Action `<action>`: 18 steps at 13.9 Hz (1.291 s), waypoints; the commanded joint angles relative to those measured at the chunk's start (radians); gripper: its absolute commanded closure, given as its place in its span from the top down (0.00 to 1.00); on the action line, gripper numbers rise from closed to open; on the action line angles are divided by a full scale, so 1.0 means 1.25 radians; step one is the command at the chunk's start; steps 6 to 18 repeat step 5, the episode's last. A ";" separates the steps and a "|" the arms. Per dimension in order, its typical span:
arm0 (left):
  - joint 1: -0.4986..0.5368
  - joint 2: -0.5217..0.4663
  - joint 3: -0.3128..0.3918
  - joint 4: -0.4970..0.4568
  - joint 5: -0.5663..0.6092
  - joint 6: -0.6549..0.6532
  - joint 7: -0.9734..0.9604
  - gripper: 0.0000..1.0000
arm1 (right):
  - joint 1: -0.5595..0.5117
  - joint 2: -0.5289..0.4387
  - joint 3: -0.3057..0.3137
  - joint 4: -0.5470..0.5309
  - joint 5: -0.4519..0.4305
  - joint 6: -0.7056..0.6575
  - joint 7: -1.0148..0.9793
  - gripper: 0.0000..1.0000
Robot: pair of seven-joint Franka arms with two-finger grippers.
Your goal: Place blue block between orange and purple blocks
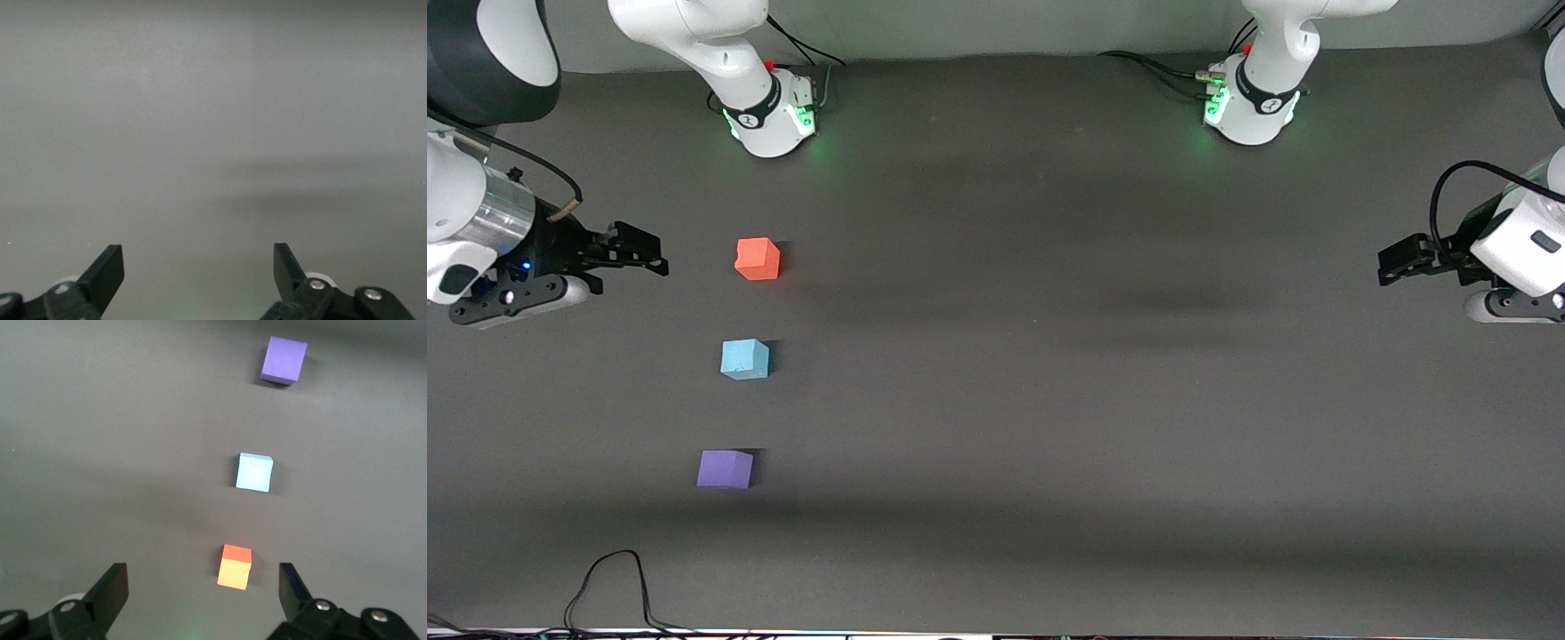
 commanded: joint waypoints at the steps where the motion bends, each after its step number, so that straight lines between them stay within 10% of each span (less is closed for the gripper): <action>1: -0.009 -0.007 0.004 -0.005 -0.003 0.005 -0.012 1.00 | -0.007 -0.028 0.017 -0.032 -0.020 0.019 0.035 1.00; 18: -0.009 -0.007 0.004 -0.005 -0.003 0.005 -0.012 1.00 | 0.002 -0.025 0.017 -0.036 -0.027 0.019 0.050 1.00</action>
